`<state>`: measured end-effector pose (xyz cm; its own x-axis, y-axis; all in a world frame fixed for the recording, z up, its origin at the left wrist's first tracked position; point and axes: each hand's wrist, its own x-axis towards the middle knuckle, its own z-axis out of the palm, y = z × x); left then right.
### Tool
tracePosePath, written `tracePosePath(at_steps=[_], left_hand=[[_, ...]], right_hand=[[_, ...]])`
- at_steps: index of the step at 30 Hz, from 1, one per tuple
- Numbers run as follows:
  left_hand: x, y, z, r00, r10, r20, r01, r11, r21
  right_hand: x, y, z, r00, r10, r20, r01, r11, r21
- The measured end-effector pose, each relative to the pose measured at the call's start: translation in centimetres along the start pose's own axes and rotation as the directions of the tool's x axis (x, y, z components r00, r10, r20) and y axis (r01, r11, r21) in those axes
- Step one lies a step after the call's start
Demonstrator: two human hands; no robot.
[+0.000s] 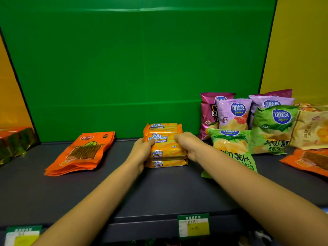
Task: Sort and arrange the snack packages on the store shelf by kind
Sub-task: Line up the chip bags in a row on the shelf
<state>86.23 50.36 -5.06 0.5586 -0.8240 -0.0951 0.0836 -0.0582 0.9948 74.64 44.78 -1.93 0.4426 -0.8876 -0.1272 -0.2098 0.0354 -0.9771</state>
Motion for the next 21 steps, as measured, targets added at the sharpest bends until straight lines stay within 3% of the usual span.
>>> tracePosePath(at_steps=[4, 7, 9, 12, 15, 17, 19, 21], left_hand=[[-0.1, 0.6, -0.5, 1.0, 0.005, -0.001, -0.005, 0.997, 0.079], [-0.1, 1.1, -1.2, 0.963, 0.226, -0.148, -0.189, 0.955, 0.227], [-1.4, 1.7, -0.9, 0.873, 0.467, -0.137, -0.395, 0.844, 0.362], [-4.9, 2.2, 1.5, 0.694, 0.716, 0.082, -0.659, 0.585, 0.472], [-7.2, 2.0, 5.2, 0.647, 0.679, 0.347, -0.746, 0.471, 0.47], [-7.3, 1.3, 7.7, 0.69, 0.533, 0.49, -0.722, 0.455, 0.522], [-7.1, 0.7, 10.1, 0.743, 0.408, 0.531, -0.669, 0.479, 0.568], [-6.9, 0.3, 12.2, 0.813, 0.326, 0.482, -0.574, 0.59, 0.568]], right_hand=[[-1.1, -0.2, -0.6, 0.999, -0.039, 0.012, 0.04, 0.993, -0.113], [-2.5, -0.7, -2.2, 0.991, -0.133, 0.024, 0.135, 0.967, -0.216], [-3.1, -0.6, -4.0, 0.973, -0.223, 0.054, 0.229, 0.936, -0.269], [-4.7, -0.3, -7.2, 0.947, -0.298, 0.117, 0.318, 0.916, -0.245], [-6.0, 0.3, -11.9, 0.926, -0.376, 0.04, 0.378, 0.915, -0.139], [-6.2, 1.0, -15.7, 0.907, -0.417, -0.061, 0.414, 0.908, -0.067], [-5.8, 1.8, -19.3, 0.88, -0.418, -0.227, 0.425, 0.905, -0.02], [-4.6, 3.4, -23.1, 0.828, -0.387, -0.407, 0.401, 0.915, -0.054]])
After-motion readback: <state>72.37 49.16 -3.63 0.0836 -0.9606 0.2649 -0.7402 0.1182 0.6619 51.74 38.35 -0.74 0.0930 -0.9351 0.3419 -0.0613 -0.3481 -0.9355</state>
